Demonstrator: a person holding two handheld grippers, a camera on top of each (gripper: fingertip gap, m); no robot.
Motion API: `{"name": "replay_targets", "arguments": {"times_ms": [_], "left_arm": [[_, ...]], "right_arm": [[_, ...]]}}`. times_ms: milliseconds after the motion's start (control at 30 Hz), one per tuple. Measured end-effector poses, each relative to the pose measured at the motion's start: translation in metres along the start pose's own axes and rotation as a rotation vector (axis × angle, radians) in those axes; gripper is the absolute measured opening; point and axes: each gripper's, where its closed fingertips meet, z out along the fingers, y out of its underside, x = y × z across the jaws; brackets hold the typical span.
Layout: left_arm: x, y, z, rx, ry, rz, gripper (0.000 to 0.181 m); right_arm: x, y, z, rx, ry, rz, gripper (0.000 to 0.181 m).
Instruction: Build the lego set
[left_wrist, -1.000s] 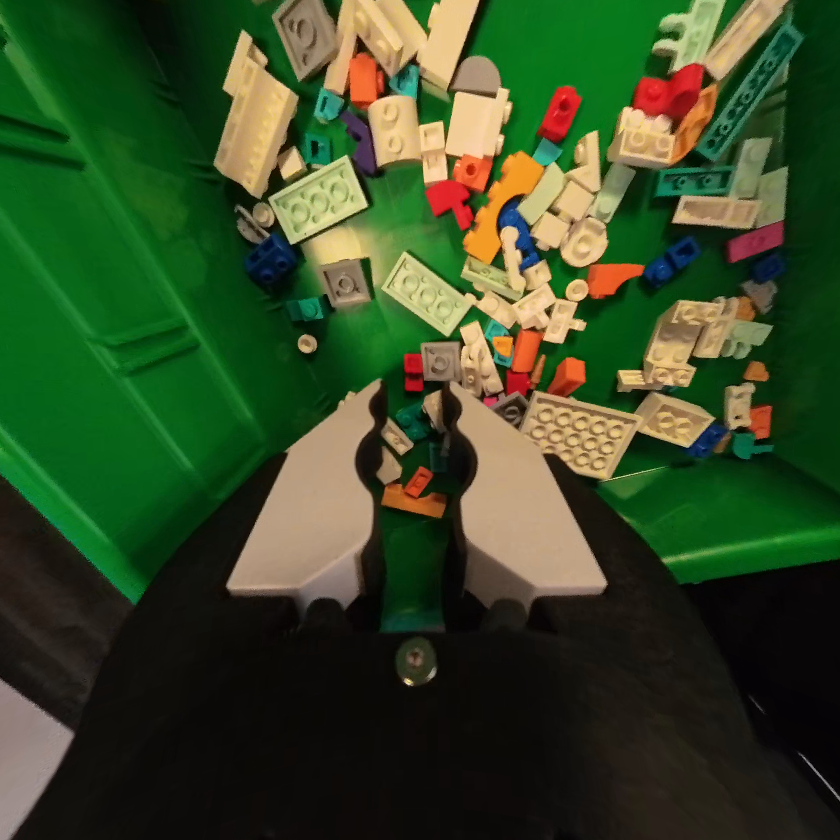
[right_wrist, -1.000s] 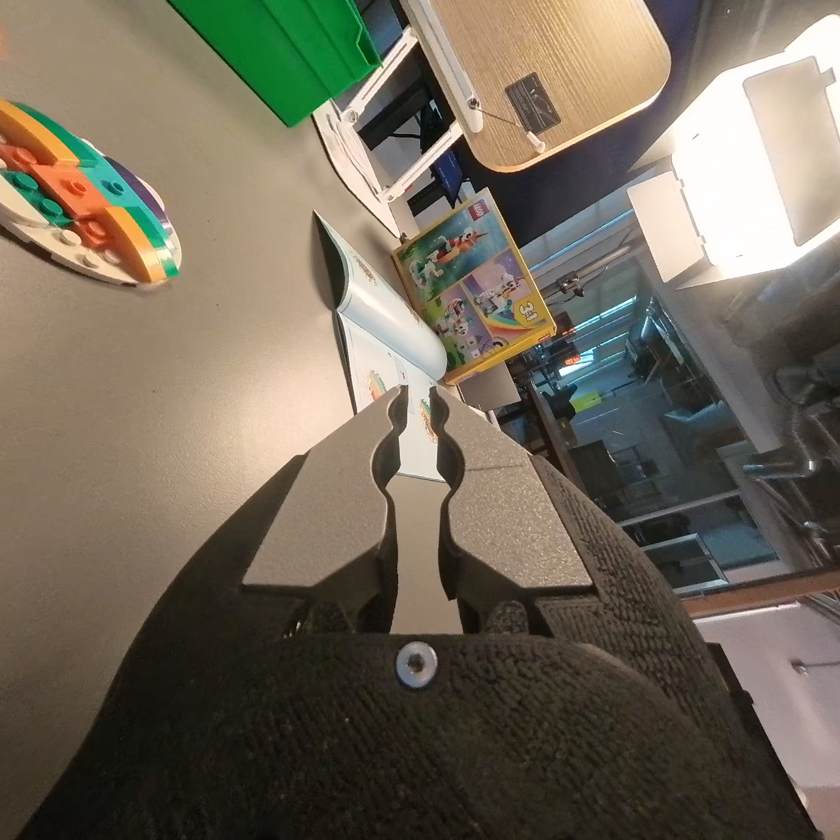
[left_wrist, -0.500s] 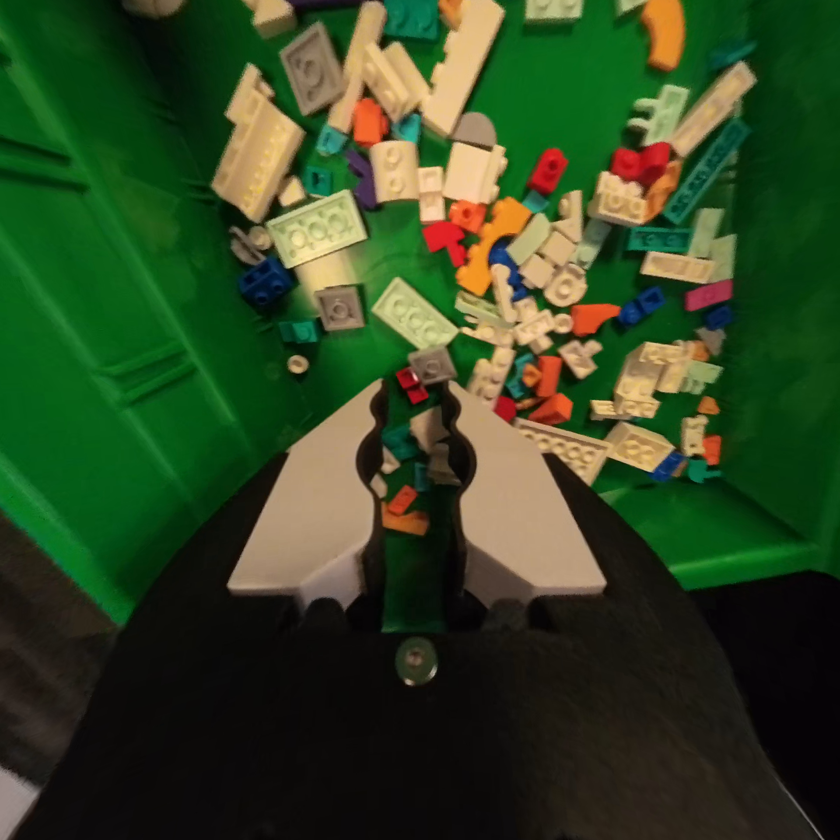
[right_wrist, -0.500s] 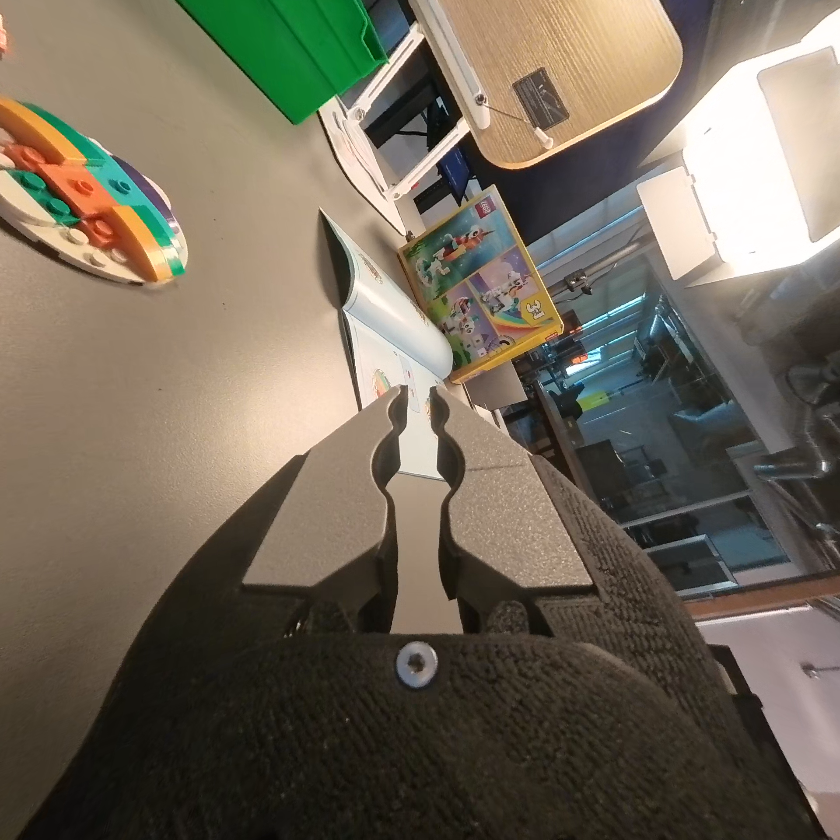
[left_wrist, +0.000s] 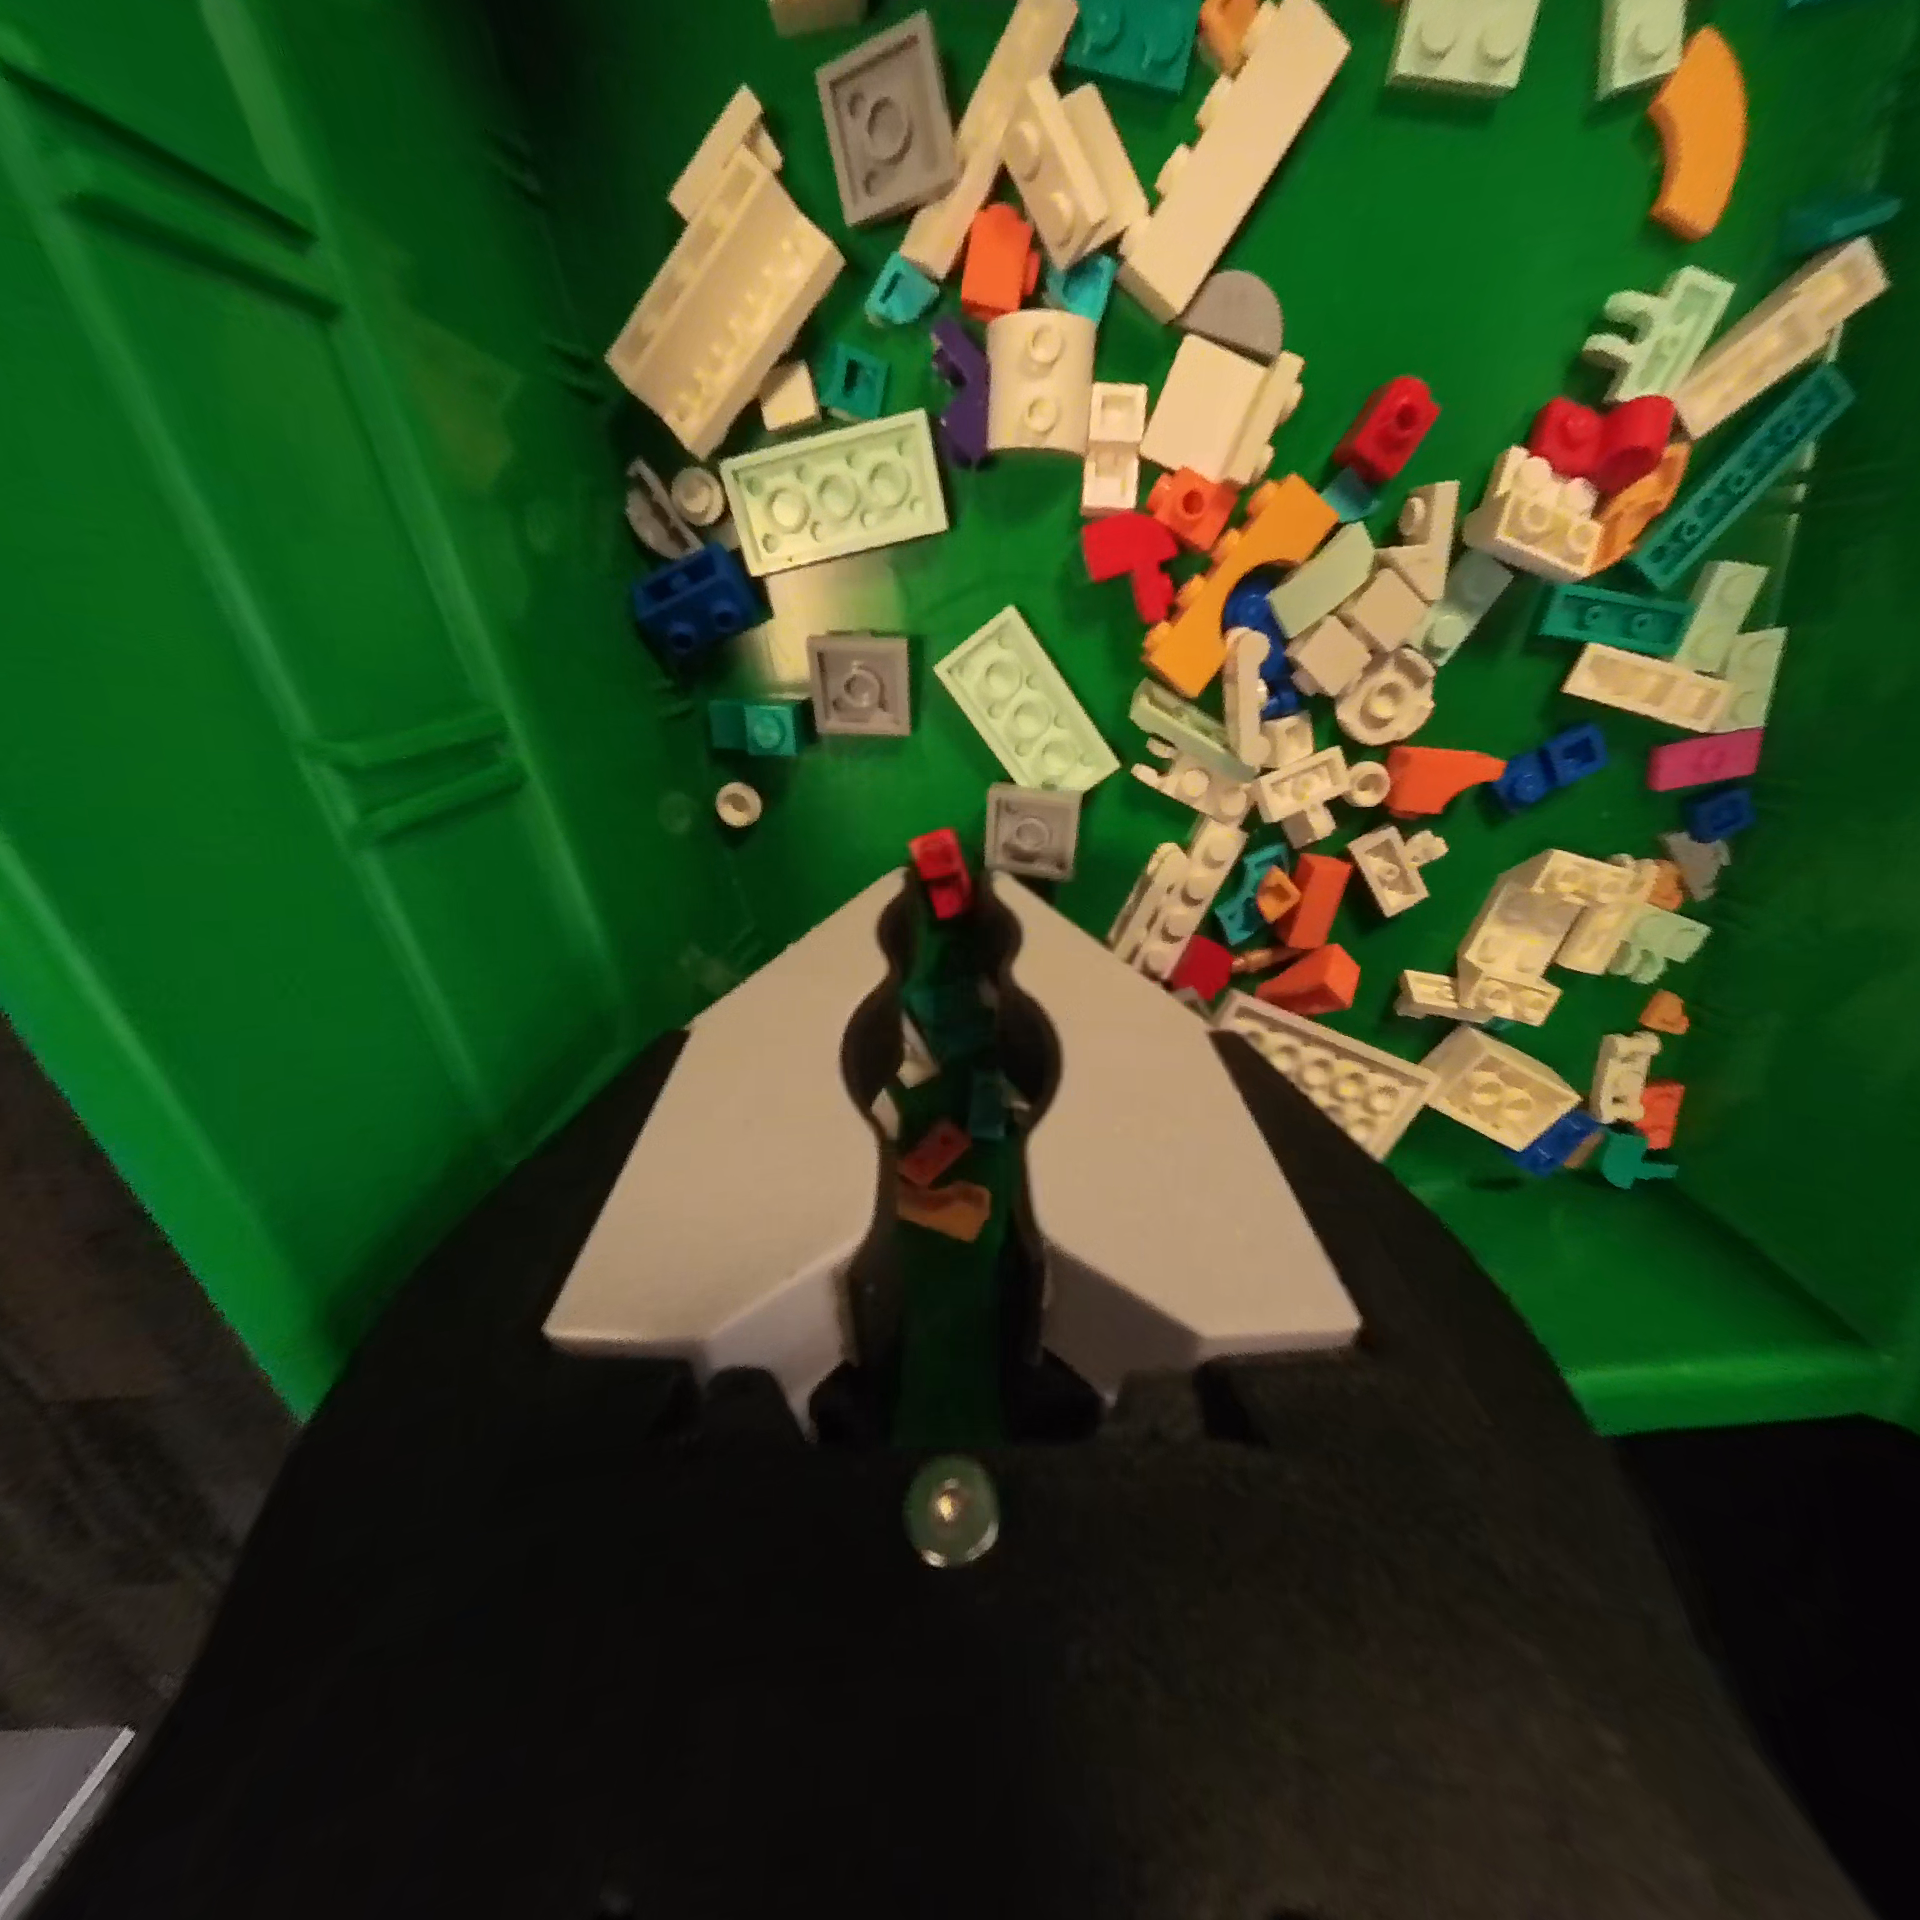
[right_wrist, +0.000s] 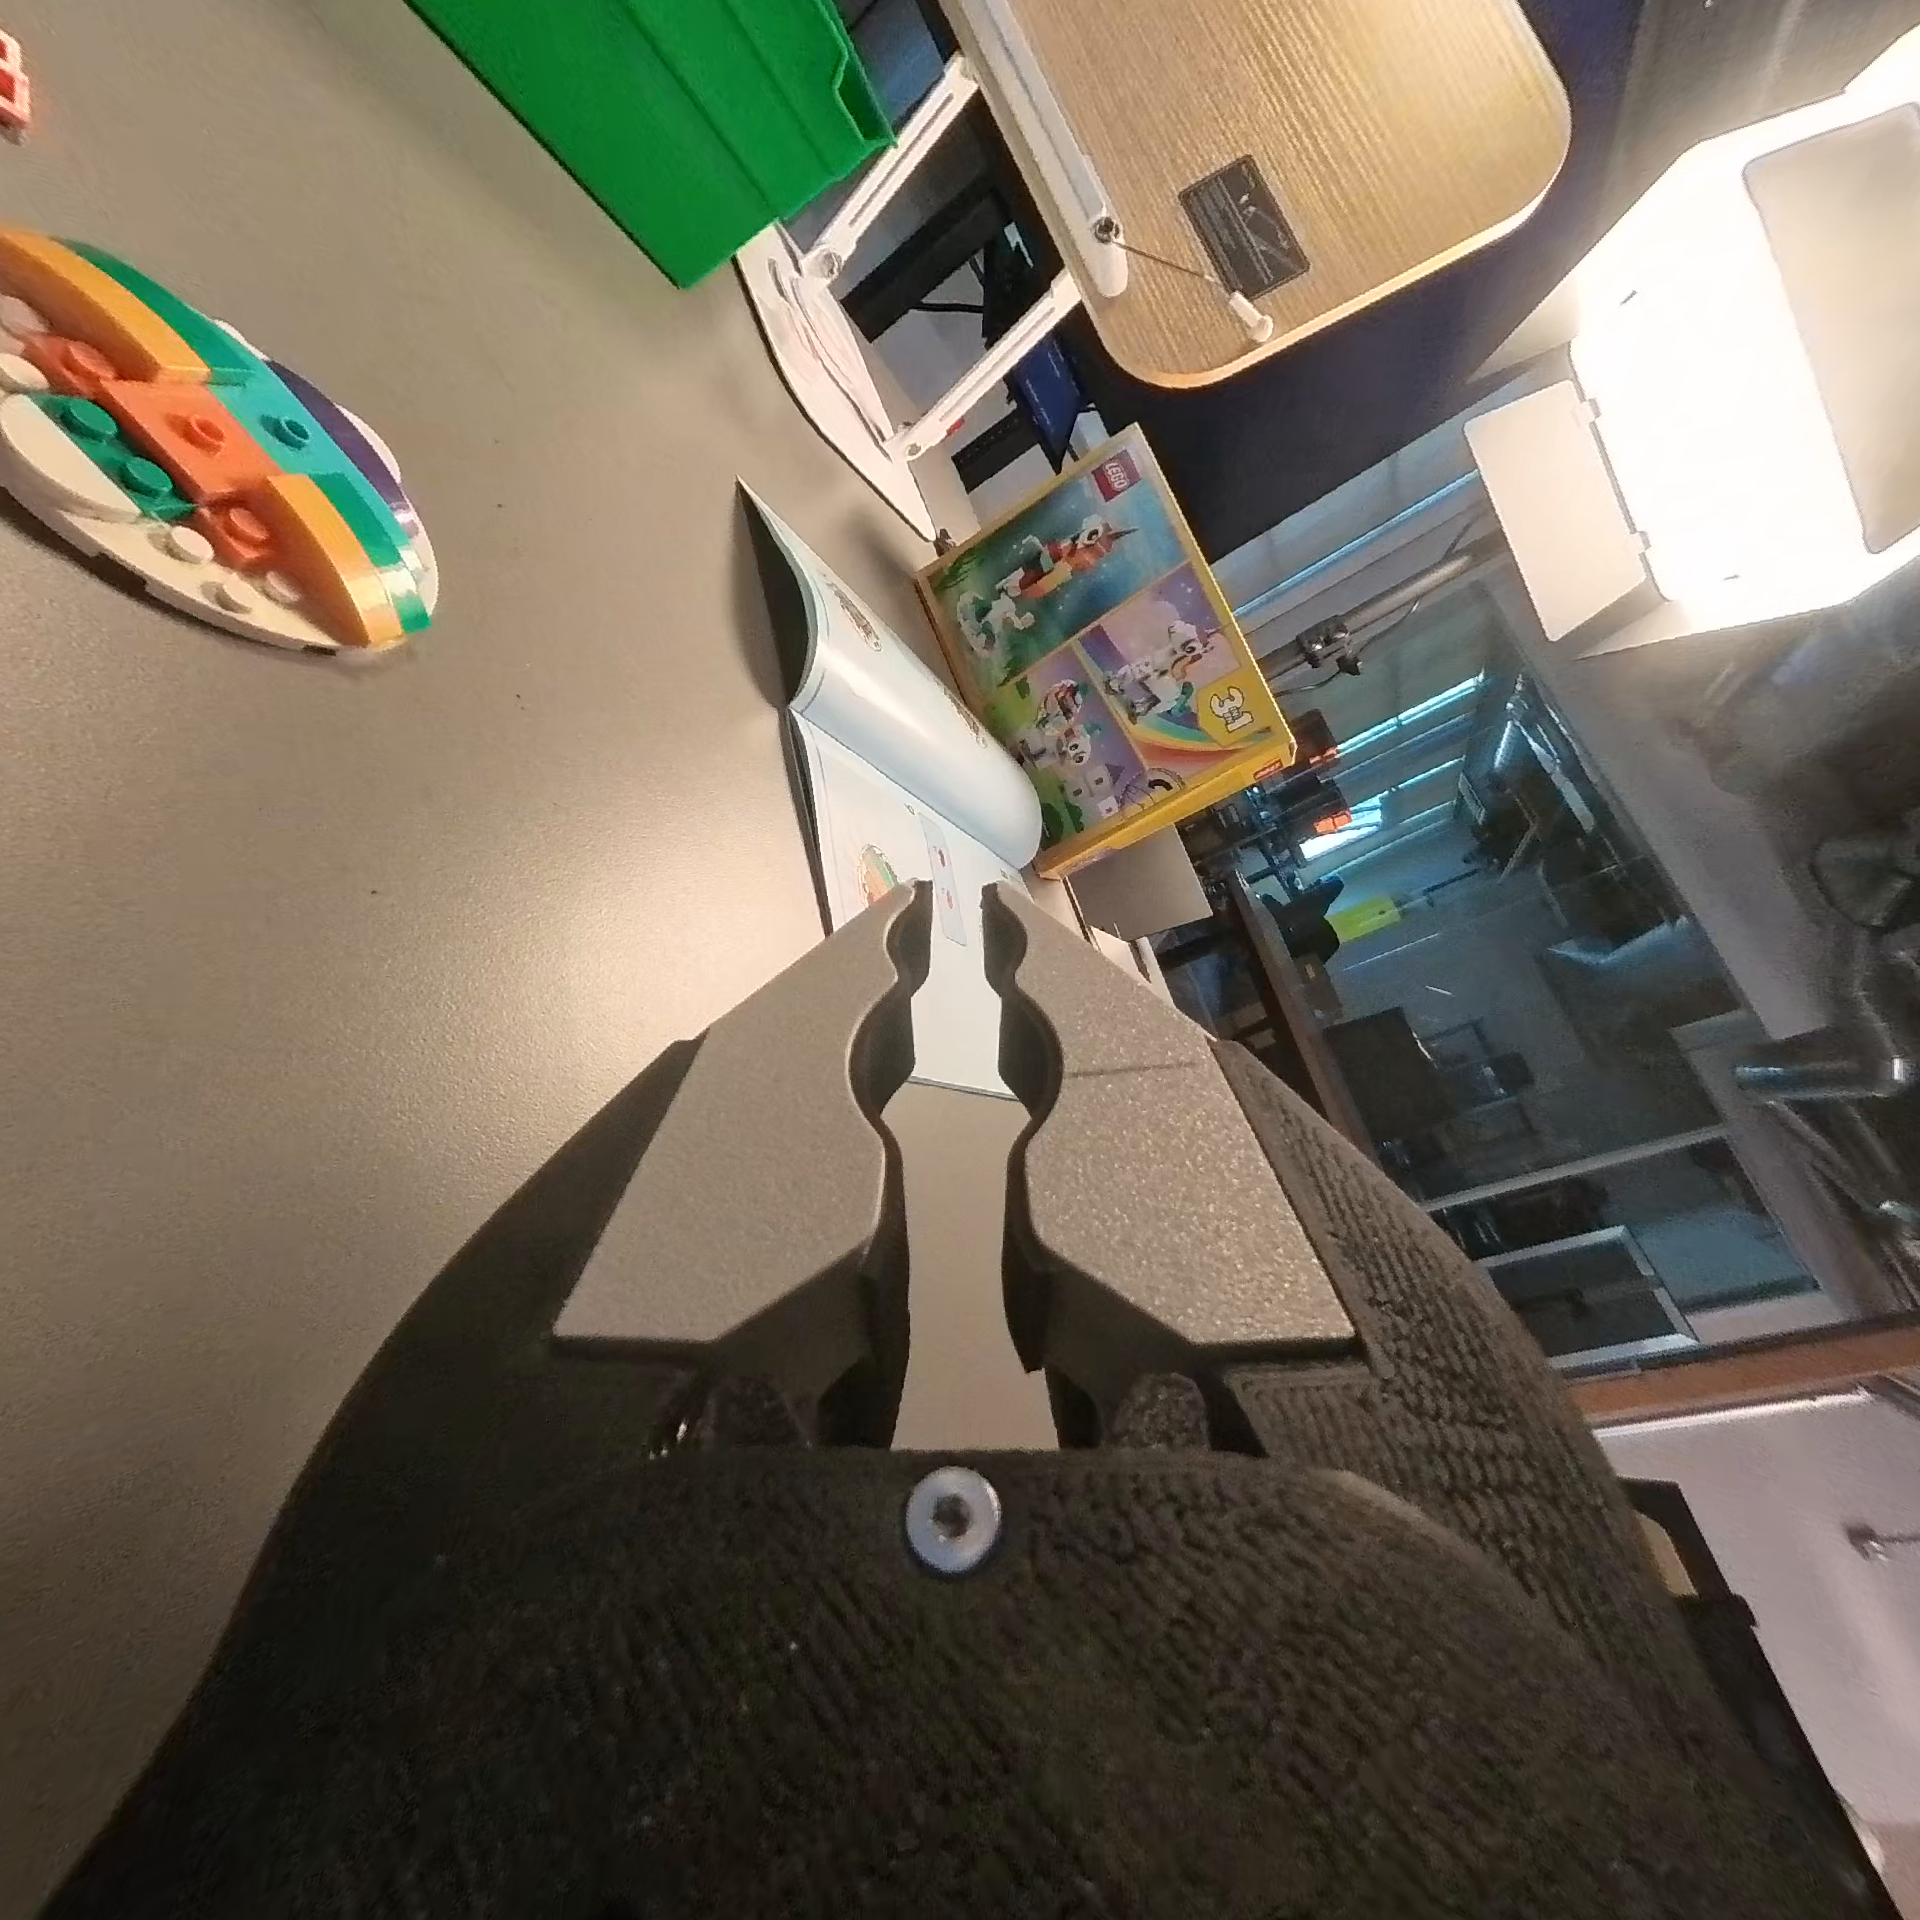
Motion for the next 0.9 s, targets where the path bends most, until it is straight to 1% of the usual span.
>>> {"name": "replay_targets", "arguments": {"times_ms": [67,133,167,200,233,267,333,400,433,467,533,567,600,667,733,767,800,900], "left_arm": [[-0.001,-0.001,0.000,0.012,0.005,0.008,0.007],[0.000,-0.002,-0.001,0.038,0.000,0.034,0.007],[0.001,-0.005,-0.004,0.073,-0.012,0.053,0.007],[0.002,-0.010,-0.011,0.134,-0.033,0.074,0.007],[0.006,-0.019,-0.023,0.225,-0.051,0.100,0.007],[0.015,-0.029,-0.042,0.347,-0.056,0.136,0.007],[0.042,-0.044,-0.090,0.599,-0.069,0.180,0.007],[0.085,-0.050,-0.133,0.817,-0.030,0.255,0.007],[0.110,-0.049,-0.149,0.909,-0.008,0.302,0.007],[0.135,-0.047,-0.160,0.978,0.010,0.356,0.007],[0.185,-0.041,-0.170,1.088,0.064,0.464,0.007],[0.209,-0.038,-0.170,1.132,0.094,0.503,0.007],[0.226,-0.035,-0.165,1.147,0.107,0.523,0.007],[0.254,-0.031,-0.143,1.119,0.165,0.543,0.007],[0.279,-0.024,-0.112,1.005,0.247,0.561,0.007],[0.288,-0.020,-0.096,0.946,0.266,0.572,0.007],[0.293,-0.017,-0.081,0.888,0.256,0.585,0.007],[0.290,-0.015,-0.044,0.753,0.133,0.606,0.007]], "right_arm": [[0.000,0.000,0.000,0.001,-0.002,0.002,0.008],[0.000,0.000,0.000,0.001,-0.002,0.000,0.008],[0.000,0.000,0.000,0.002,0.000,0.000,0.008],[0.000,-0.001,0.000,0.003,0.002,0.000,0.008],[0.001,0.000,0.000,0.002,0.003,0.001,0.008],[0.001,0.000,-0.001,0.001,0.005,0.001,0.008],[0.001,0.000,-0.001,0.001,0.005,-0.001,0.008],[0.001,0.000,0.000,0.000,0.006,-0.004,0.008],[0.001,0.000,0.000,0.000,0.006,-0.005,0.008],[0.001,0.000,0.000,-0.001,0.006,-0.006,0.008],[0.001,0.000,0.000,-0.002,0.011,-0.011,0.008],[0.002,0.000,0.000,-0.003,0.014,-0.012,0.008],[0.002,0.000,0.000,-0.005,0.017,-0.013,0.008],[0.002,0.001,0.000,-0.008,0.019,-0.013,0.008],[0.003,0.001,0.000,-0.008,0.020,-0.012,0.008],[0.002,0.001,0.000,-0.007,0.018,-0.011,0.008],[0.002,0.001,0.000,-0.006,0.017,-0.011,0.008],[0.001,-0.001,0.000,-0.001,0.013,-0.011,0.008]]}}
